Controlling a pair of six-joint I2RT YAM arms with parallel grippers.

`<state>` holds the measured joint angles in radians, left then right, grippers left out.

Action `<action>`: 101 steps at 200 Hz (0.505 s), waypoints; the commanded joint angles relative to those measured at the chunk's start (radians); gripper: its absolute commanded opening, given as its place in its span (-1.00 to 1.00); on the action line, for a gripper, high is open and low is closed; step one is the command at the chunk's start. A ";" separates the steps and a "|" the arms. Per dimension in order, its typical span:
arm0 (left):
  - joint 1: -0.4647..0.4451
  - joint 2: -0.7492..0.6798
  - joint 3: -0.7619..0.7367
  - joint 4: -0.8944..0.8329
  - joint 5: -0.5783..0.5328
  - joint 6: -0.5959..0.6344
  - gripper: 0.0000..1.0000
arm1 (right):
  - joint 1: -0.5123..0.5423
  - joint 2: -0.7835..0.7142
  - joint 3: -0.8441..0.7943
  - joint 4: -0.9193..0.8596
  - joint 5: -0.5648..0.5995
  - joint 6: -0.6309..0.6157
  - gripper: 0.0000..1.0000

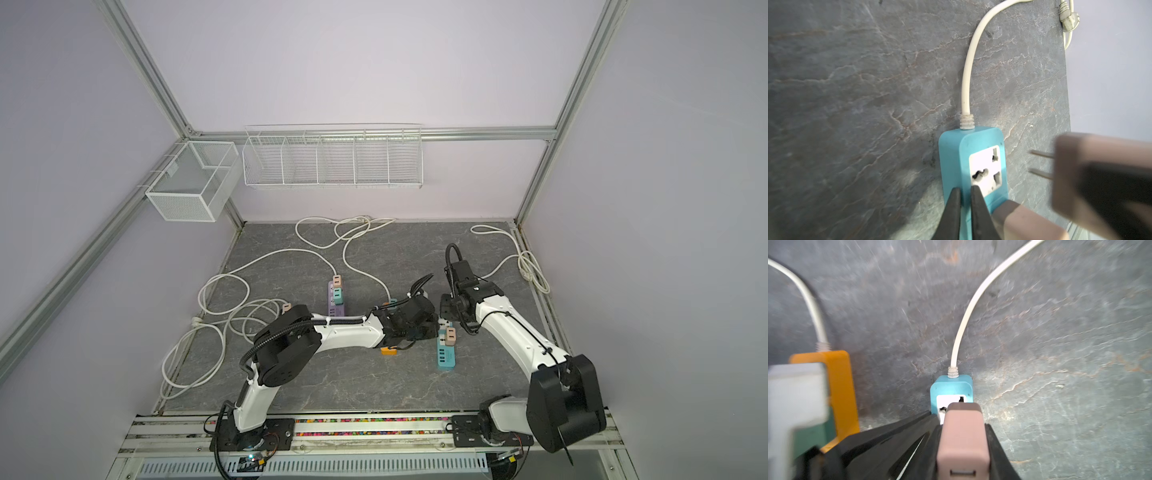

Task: Pull the plug off the socket
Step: 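Pull the pink plug up out of the socket with the right gripper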

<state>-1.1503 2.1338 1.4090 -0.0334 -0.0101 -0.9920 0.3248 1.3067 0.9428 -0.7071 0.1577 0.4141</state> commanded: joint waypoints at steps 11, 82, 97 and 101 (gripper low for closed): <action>-0.017 0.060 0.037 -0.158 -0.005 0.034 -0.70 | -0.042 -0.101 -0.004 -0.034 -0.025 -0.011 -0.84; -0.005 -0.113 0.001 -0.149 -0.135 0.108 -0.48 | -0.068 -0.228 -0.036 -0.030 -0.203 -0.002 -0.82; -0.002 -0.158 -0.016 -0.148 -0.144 0.118 -0.46 | -0.068 -0.229 -0.041 -0.011 -0.250 0.016 -0.84; -0.002 -0.170 -0.023 -0.148 -0.146 0.121 -0.46 | -0.068 -0.231 -0.046 -0.003 -0.263 0.024 -0.83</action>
<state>-1.1526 2.0644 1.4124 -0.1669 -0.0978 -0.9066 0.2623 1.0882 0.9207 -0.7315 0.0036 0.4149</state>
